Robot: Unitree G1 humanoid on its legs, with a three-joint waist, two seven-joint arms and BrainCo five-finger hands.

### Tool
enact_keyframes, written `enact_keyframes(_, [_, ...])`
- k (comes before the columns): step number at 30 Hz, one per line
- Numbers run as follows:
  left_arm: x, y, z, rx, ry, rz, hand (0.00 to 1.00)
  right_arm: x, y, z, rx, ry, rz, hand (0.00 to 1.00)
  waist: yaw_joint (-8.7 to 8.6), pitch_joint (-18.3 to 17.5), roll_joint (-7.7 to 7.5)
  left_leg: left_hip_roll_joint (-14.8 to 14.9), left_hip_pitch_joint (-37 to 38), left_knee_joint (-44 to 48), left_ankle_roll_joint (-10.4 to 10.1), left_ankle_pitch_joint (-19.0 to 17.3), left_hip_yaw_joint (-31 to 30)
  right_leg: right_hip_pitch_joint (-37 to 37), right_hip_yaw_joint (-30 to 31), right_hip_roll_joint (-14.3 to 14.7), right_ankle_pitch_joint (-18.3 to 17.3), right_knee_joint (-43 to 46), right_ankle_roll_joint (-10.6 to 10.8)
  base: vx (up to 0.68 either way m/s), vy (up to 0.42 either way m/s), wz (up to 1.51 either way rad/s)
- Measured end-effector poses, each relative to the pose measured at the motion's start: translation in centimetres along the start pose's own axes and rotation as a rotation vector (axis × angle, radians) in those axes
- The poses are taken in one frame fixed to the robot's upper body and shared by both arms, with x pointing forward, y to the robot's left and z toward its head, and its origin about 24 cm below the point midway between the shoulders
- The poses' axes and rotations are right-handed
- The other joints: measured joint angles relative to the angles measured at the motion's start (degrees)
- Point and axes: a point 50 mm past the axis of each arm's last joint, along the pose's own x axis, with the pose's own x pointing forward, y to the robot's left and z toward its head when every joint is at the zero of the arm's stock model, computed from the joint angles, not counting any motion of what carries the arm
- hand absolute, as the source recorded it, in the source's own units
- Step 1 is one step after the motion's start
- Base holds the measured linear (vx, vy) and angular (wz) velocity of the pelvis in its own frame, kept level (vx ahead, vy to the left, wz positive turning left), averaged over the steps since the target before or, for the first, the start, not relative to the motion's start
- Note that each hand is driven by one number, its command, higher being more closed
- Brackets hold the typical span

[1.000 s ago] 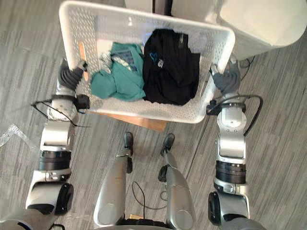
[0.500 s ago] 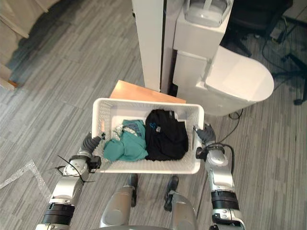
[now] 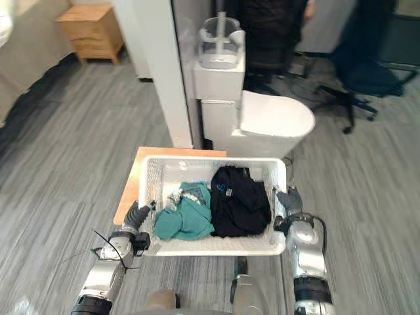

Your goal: Pick up the laundry basket with both hands and put the clothes into the washing machine.

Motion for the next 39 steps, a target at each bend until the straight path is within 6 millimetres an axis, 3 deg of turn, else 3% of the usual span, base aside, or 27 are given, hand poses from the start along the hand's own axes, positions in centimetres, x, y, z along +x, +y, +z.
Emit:
enact_keyframes(1, [-0.1, -0.3, -0.2, 0.016, 0.007, -0.020, 1.00, -1.0, -0.7, -0.7, 0.002, 0.014, -0.024, 1.00, -0.19, 0.10, -0.24, -1.22, -1.26, 3.03, 1.67, -0.45, 2.06, 0.09, 0.17, -1.30, 1.41, -2.55, -2.04, -0.23, 0.392, -0.95])
enact_keyframes(2, [-0.1, -0.3, -0.3, 0.024, 0.010, -0.022, 1.00, -1.2, -0.8, -1.1, 0.005, 0.025, -0.029, 1.00, -0.45, 0.25, -0.24, -2.08, -1.80, 3.77, 3.62, 0.18, 3.56, 0.25, -0.70, -1.98, -0.21, -3.81, -3.14, -0.29, 0.349, -0.95])
enact_keyframes(3, [-0.2, -0.4, -0.6, 0.013, 0.022, -0.018, 1.00, -1.3, -0.5, -1.2, 0.009, 0.030, -0.024, 1.00, -1.05, 1.00, 0.99, -0.85, -2.20, 3.16, 6.48, 1.15, 6.49, -1.47, -4.78, -2.69, -5.86, 0.12, -3.97, -0.26, 0.251, -0.89])
enact_keyframes(4, [-0.2, 0.0, -0.6, 0.010, 0.025, -0.008, 1.00, -1.4, -0.3, -1.2, 0.008, 0.028, -0.020, 1.00, -1.08, 1.32, 1.03, -0.71, -0.94, 1.64, 7.86, 1.22, 9.05, -3.80, -8.26, -3.79, -7.59, 9.53, -4.45, -0.27, 0.264, -1.20])
enact_keyframes(5, [-0.6, 0.7, -1.2, 0.002, 0.042, 0.009, 1.00, -1.5, 0.5, -1.5, 0.016, 0.036, -0.001, 1.00, -0.82, 1.57, 0.16, -1.06, 0.89, -0.10, 9.17, 2.00, 12.90, -4.43, -11.79, -5.42, -11.46, 22.46, -5.02, -0.18, 0.184, -1.04])
enact_keyframes(6, [-0.8, 1.0, -1.5, -0.005, 0.054, 0.023, 1.00, -1.5, 1.0, -1.5, 0.019, 0.038, 0.012, 1.00, -0.67, 1.47, 0.02, -1.06, 1.63, -0.60, 9.58, 2.24, 14.50, -3.56, -13.49, -5.81, -13.79, 27.44, -5.13, -0.20, 0.176, -1.26])
enact_keyframes(8, [-1.8, 2.0, -1.9, -0.013, 0.057, 0.059, 1.00, -1.5, 2.1, -1.6, 0.018, 0.037, 0.049, 1.00, 0.91, 0.71, -0.78, -1.33, 2.35, -2.02, 10.87, 3.06, 19.76, 1.94, -17.66, -6.77, -21.26, 37.37, -3.66, -0.24, 0.096, -1.28])
enact_keyframes(10, [-2.5, 2.8, -2.4, -0.021, 0.067, 0.095, 1.00, -1.2, 3.1, -1.6, 0.024, 0.038, 0.079, 1.00, 2.81, -1.61, -2.25, -1.87, -0.06, -4.51, 11.44, 5.28, 25.66, 8.70, -19.88, -6.91, -26.82, 37.99, -0.61, -0.24, 0.010, -1.27])
enact_keyframes(11, [-2.6, 3.1, -2.5, -0.024, 0.072, 0.104, 1.00, -1.0, 3.4, -1.6, 0.022, 0.040, 0.090, 1.00, 2.90, -2.37, -2.47, -1.89, -1.25, -5.01, 11.49, 6.00, 26.96, 10.27, -20.24, -6.88, -27.67, 36.40, -0.05, -0.24, -0.028, -1.15])
enact_keyframes(13, [-2.3, 3.0, -2.0, -0.033, 0.052, 0.109, 1.00, 0.3, 3.7, -1.0, 0.013, 0.027, 0.100, 1.00, 3.88, -3.80, -3.21, -2.06, -6.55, -6.93, 11.98, 9.56, 31.62, 14.33, -17.67, -5.32, -30.38, 19.64, 2.06, -0.27, -0.052, -1.12])
enact_keyframes(15, [-2.0, 2.4, -1.8, -0.056, 0.042, 0.103, 1.00, 0.8, 3.1, -0.6, -0.006, 0.023, 0.087, 1.00, 3.82, -3.76, -2.49, -1.88, -8.57, -8.63, 11.56, 12.19, 32.00, 15.01, -15.94, -3.12, -29.92, 10.04, 0.01, -0.28, -0.101, -0.85])
enact_keyframes(16, [-2.0, 1.4, -2.0, -0.068, 0.052, 0.087, 1.00, 0.7, 2.4, -0.7, -0.020, 0.029, 0.072, 1.00, 3.28, -3.42, -0.72, -0.43, -8.59, -8.94, 11.09, 13.47, 31.19, 16.34, -14.89, -0.91, -27.07, 5.87, -1.39, -0.28, -0.129, -0.82])
enact_keyframes(18, [-1.9, 0.5, -2.0, -0.062, 0.053, 0.063, 1.00, 0.6, 1.6, -0.8, -0.036, 0.032, 0.053, 1.00, 2.16, -3.39, -0.49, 1.05, -8.33, -8.27, 9.84, 14.54, 27.35, 17.47, -12.65, 1.15, -24.51, 2.91, -2.63, -0.19, -0.120, -0.75])
enact_keyframes(21, [-1.8, -0.2, -0.4, -0.057, -0.015, 0.070, 1.00, 0.8, 1.4, 0.8, -0.036, -0.042, 0.047, 1.00, 1.06, -3.14, -0.94, 1.74, -8.19, -7.35, 7.81, 15.77, 14.06, 14.67, -4.38, 3.61, -22.40, 4.49, -3.12, -0.15, -0.117, -1.29])
enact_keyframes(23, [-2.0, -0.1, 1.3, -0.038, -0.084, 0.086, 1.00, 0.6, 1.6, 2.1, -0.025, -0.105, 0.049, 1.00, 0.48, -3.02, -0.82, 2.44, -7.71, -6.57, 6.55, 14.85, 9.73, 13.27, 0.64, 5.47, -21.12, 4.85, -2.87, -0.08, -0.041, -1.61])
enact_keyframes(25, [-2.5, 0.0, 3.8, -0.027, -0.205, 0.102, 1.00, -0.1, 1.7, 4.5, -0.005, -0.233, 0.027, 1.00, 0.46, -2.93, -0.42, 3.59, -5.18, -6.66, 2.60, 10.70, 2.61, 11.11, 10.11, 8.37, -19.75, 6.09, -2.42, -0.07, 0.087, -2.25])
enact_keyframes(26, [-2.6, 0.0, 4.5, -0.024, -0.237, 0.106, 1.00, -0.3, 1.6, 5.2, -0.003, -0.268, 0.023, 1.00, 0.20, -3.08, 0.06, 3.99, -4.98, -6.61, 2.03, 9.71, 1.40, 10.25, 11.90, 9.21, -19.26, 6.23, -2.08, -0.09, 0.152, -2.05])
enact_keyframes(27, [-2.5, -0.1, 5.8, -0.017, -0.298, 0.104, 1.00, -0.8, 1.4, 6.4, 0.002, -0.330, 0.004, 1.00, -1.01, -3.14, 0.31, 4.53, -4.90, -6.58, 1.29, 8.14, 1.05, 8.19, 15.44, 10.33, -17.79, 6.14, -0.27, -0.12, 0.169, -1.87])
enact_keyframes(28, [-2.2, -0.4, 6.9, -0.009, -0.342, 0.095, 1.00, -1.3, 1.0, 7.2, 0.016, -0.370, -0.024, 1.00, -1.38, -3.06, 0.20, 4.93, -4.82, -6.54, 1.31, 7.30, 3.86, 6.30, 18.66, 10.83, -16.04, 5.80, 2.19, -0.15, 0.178, -1.82])
enact_keyframes(29, [-2.0, -0.6, 7.4, -0.006, -0.357, 0.088, 1.00, -1.6, 0.8, 7.4, 0.026, -0.386, -0.042, 1.00, -1.46, -3.03, 0.15, 5.12, -4.68, -6.47, 1.63, 7.00, 5.79, 5.55, 19.95, 10.98, -14.96, 5.39, 3.18, -0.17, 0.196, -1.82])
enact_keyframes(30, [-1.8, -0.9, 8.1, 0.010, -0.383, 0.082, 1.00, -2.4, 0.4, 7.6, 0.038, -0.408, -0.074, 1.00, -1.31, -2.87, 0.05, 5.98, -3.76, -6.51, 2.30, 6.59, 10.54, 4.31, 20.35, 10.93, -12.21, 4.30, 3.96, -0.17, 0.163, -1.91])
enact_keyframes(32, [-1.9, -0.8, 8.6, 0.032, -0.404, 0.087, 1.00, -3.3, 0.4, 7.4, 0.060, -0.415, -0.098, 1.00, -1.82, -2.58, -0.07, 6.65, -1.62, -6.82, 3.26, 6.04, 17.66, 3.66, 12.57, 8.81, -9.52, 0.82, 3.12, -0.17, 0.132, -1.71])
enact_keyframes(34, [-1.9, -0.5, 8.5, 0.047, -0.399, 0.100, 1.00, -3.8, 0.6, 6.6, 0.066, -0.396, -0.112, 1.00, -2.61, -2.38, -0.22, 6.75, 1.59, -7.55, 3.60, 5.84, 24.56, 3.15, -2.65, 4.54, -12.76, 3.44, -2.17, -0.08, 0.051, -1.47])
enact_keyframes(35, [-1.9, -0.3, 8.5, 0.061, -0.399, 0.109, 1.00, -3.9, 0.7, 6.3, 0.070, -0.386, -0.115, 1.00, -2.51, -2.20, 0.07, 7.07, 2.98, -7.94, 3.45, 5.74, 27.23, 3.16, -5.35, 3.33, -13.36, 5.68, -3.16, -0.04, 0.012, -1.57])
enact_keyframes(36, [-1.9, -0.2, 8.5, 0.066, -0.400, 0.111, 1.00, -3.9, 0.9, 6.2, 0.077, -0.382, -0.119, 1.00, -2.76, -1.91, 0.78, 8.00, 3.72, -7.58, 2.43, 4.68, 29.08, 3.63, -6.09, 2.30, -13.11, 7.32, -3.32, -0.01, -0.028, -1.13])
enact_keyframes(37, [-1.9, -0.1, 8.6, 0.073, -0.401, 0.112, 1.00, -3.9, 1.0, 6.1, 0.080, -0.379, -0.122, 1.00, -3.00, -2.01, 0.56, 8.13, 3.60, -7.05, 1.95, 4.24, 29.62, 3.94, -5.80, 1.98, -13.39, 7.06, -2.57, 0.00, -0.096, -0.86])
enact_keyframes(39, [-1.4, -0.5, 8.4, 0.081, -0.388, 0.088, 1.00, -3.5, 0.7, 5.6, 0.068, -0.354, -0.139, 1.00, -4.98, -1.65, 1.13, 9.24, 2.50, -6.55, 0.75, 4.11, 29.68, 2.64, -4.84, 3.45, -13.85, 6.41, -1.92, 0.01, -0.160, -0.38])
